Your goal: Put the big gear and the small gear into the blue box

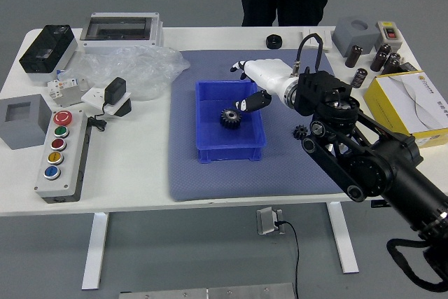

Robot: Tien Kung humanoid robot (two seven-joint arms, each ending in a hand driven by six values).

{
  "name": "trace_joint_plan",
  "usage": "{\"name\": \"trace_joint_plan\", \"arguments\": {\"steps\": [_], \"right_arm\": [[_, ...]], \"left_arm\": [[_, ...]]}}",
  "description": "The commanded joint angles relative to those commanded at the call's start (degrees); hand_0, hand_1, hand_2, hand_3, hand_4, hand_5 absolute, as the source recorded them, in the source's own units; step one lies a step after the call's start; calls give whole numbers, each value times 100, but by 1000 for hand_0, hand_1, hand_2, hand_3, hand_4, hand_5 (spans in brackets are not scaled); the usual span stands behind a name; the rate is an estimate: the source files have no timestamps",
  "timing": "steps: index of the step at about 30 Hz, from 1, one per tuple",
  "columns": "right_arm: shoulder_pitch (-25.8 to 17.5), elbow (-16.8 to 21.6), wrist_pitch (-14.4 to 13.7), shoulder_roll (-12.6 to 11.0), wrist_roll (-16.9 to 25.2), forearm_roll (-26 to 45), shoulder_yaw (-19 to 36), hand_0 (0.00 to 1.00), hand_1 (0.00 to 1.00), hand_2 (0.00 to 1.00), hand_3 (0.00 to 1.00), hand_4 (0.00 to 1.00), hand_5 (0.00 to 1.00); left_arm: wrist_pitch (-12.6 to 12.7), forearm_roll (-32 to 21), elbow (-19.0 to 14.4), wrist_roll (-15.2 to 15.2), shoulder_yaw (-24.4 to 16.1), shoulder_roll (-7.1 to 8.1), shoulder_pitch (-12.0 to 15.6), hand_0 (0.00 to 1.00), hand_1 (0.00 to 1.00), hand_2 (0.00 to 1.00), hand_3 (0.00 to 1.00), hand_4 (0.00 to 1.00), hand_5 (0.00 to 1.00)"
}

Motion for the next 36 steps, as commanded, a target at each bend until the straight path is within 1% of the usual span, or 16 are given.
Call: {"name": "trace_joint_plan", "arguments": {"steps": [1,2,6,8,13,14,19,20,21,25,26,27,31,32,36], "right_arm": [[-1,6,18,-5,3,7,18,804,729,876,967,801,396],[-5,20,40,-11,0,8,42,826,749,908,982,834,417],[-52,158,69,-90,-12,3,222,826,749,908,982,834,417],[-107,283,73,-192,-17,-8,402,824,750,893,965,840,426],[-323,571,134,-484,-43,-29,886,824,750,893,965,840,426],[-396,633,156,-555,-53,-31,1005,819,750,856,865,839,424],[-741,797,282,-783,-119,-29,1421,819,750,856,865,839,424],[-813,811,317,-814,-138,-34,1488,806,741,794,781,833,417],[-868,818,347,-835,-154,-41,1536,806,741,794,781,833,417],[-1051,824,476,-879,-213,-74,1649,806,741,794,781,833,417],[-1078,820,501,-879,-223,-81,1654,798,732,754,715,821,408],[-1099,816,523,-876,-232,-87,1655,798,732,754,715,821,408],[-1157,759,575,-788,-255,-132,1618,798,732,754,715,821,408],[-1169,735,578,-758,-256,-139,1599,793,724,740,693,818,406],[-1205,627,561,-677,-254,-166,1474,793,724,740,693,818,406]], "left_arm": [[0,-1,0,-1,-1,0,0,782,754,744,690,559,237],[0,-1,0,0,-3,0,-1,782,755,743,690,560,238],[5,-26,0,-7,-1,5,1,782,755,743,690,560,238],[8,-20,0,-4,-18,15,8,782,754,743,691,560,237],[13,-4,0,-1,-59,39,20,782,754,743,691,560,237],[14,-11,0,-4,-60,43,19,782,754,743,691,561,237],[18,-34,0,-15,-64,51,3,782,754,743,691,561,237],[18,-35,0,-17,-69,53,1,782,754,743,691,561,236],[19,-31,0,-17,-75,55,0,782,754,743,691,561,236],[20,-12,0,-14,-105,67,0,782,754,743,691,561,236],[20,-7,0,-13,-110,69,0,782,754,743,690,561,236],[20,-3,0,-13,-114,70,0,782,754,743,690,561,236],[17,-10,0,-16,-101,66,-7,782,754,743,690,561,236],[17,-13,0,-17,-94,65,-9,782,754,743,691,561,236],[14,-10,0,-17,-86,65,-14,782,754,743,691,561,236]]}}
